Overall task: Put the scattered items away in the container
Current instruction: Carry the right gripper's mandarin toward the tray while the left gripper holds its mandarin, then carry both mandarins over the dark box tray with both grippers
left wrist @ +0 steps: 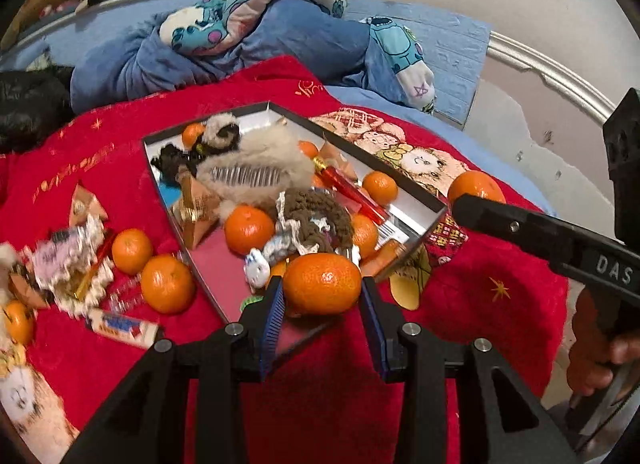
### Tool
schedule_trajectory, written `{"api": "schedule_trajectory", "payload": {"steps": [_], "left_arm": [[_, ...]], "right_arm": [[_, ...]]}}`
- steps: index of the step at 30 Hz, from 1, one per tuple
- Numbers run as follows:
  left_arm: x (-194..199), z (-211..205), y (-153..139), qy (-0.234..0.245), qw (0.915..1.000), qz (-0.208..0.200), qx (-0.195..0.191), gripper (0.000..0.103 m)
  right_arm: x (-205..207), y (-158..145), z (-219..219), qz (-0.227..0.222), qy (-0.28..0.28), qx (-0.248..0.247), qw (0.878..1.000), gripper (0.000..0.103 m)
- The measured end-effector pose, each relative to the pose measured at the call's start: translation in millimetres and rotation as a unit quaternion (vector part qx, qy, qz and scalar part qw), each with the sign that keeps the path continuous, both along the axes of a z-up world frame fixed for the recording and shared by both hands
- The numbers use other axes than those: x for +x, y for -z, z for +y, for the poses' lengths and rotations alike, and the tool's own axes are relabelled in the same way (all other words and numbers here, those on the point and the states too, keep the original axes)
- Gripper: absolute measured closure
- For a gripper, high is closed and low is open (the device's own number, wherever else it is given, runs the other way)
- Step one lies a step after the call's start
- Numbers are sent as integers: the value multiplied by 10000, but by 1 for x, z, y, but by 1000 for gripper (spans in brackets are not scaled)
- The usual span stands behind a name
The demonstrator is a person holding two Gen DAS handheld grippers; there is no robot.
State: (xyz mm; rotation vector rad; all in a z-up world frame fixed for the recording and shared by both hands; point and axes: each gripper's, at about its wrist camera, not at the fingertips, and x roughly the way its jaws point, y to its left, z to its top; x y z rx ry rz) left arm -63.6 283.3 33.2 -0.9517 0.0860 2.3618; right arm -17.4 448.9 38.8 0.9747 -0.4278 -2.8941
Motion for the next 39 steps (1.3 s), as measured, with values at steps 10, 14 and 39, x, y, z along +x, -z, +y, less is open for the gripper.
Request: {"api": "schedule_trajectory", "payload": {"steps": [10,14,39], "left_arm": [[-33,4,-5,-197,9993,258,-178,64],[-53,-2,-3,-374,9990,196,-145,64],[-55,-33,-2,-336,9994,-57,24,64]], "right_arm": [[-8,6,-3,-142,-3,40,9999,61],[-13,8,-4,-179,-7,33,9998,61],[-57,26,0,-614,156,359,9973,61]]}}
